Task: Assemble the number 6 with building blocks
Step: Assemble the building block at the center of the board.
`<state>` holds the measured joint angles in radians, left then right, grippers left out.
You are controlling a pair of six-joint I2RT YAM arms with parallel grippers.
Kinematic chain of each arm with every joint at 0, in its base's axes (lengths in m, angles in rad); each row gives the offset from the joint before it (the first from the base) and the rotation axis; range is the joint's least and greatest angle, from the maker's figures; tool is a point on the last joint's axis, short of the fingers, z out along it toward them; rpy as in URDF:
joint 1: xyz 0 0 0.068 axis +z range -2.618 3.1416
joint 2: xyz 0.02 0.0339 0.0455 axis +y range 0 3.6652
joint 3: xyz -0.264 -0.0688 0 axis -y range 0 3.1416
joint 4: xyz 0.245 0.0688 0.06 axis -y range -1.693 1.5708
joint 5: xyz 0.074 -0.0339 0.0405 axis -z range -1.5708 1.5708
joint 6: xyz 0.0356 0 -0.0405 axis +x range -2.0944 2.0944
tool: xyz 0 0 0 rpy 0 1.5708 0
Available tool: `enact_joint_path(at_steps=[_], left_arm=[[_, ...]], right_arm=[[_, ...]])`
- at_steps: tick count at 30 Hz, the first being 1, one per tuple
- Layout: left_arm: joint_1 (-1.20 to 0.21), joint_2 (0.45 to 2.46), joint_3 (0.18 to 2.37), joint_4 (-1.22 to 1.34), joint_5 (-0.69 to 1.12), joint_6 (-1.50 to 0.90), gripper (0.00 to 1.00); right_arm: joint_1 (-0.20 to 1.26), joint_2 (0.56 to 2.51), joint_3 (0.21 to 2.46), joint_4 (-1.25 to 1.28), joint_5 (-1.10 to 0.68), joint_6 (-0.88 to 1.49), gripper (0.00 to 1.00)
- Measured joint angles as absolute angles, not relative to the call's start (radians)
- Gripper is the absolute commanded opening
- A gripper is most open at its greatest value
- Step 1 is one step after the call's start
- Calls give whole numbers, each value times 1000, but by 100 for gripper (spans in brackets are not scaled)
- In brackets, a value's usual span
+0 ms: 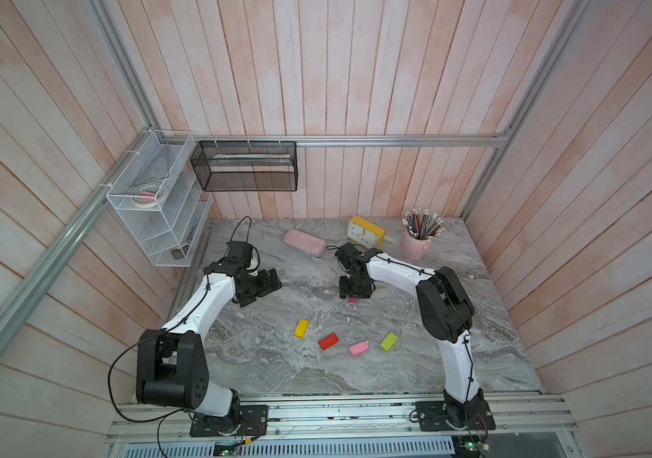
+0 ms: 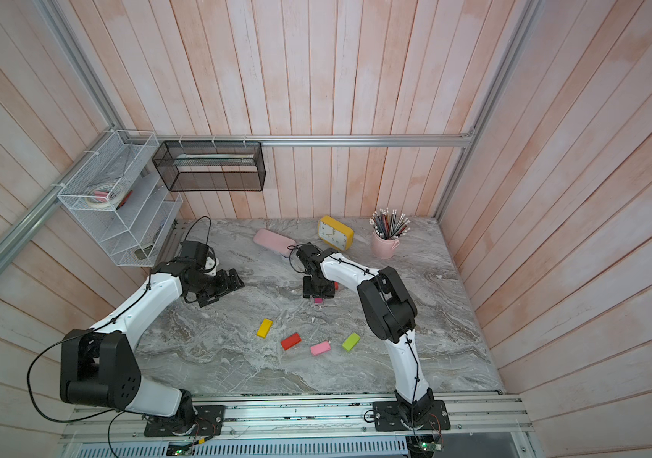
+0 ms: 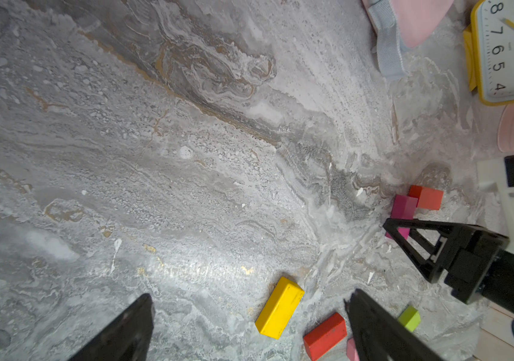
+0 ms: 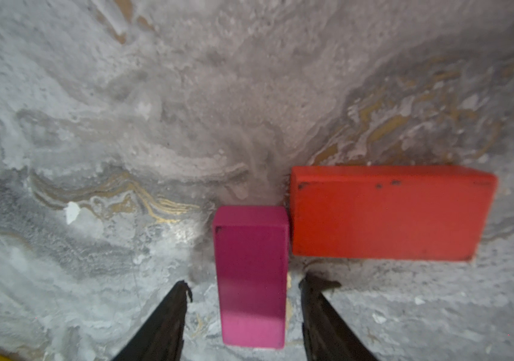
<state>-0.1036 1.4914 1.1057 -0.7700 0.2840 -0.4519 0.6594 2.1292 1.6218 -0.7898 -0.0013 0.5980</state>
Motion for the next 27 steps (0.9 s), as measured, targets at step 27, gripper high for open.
enact_joint_path(at_steps=[27], left_arm=[[-103, 1491, 1102, -760, 289, -466, 98]], right_arm=[[582, 2064, 1681, -787, 33, 532, 60]])
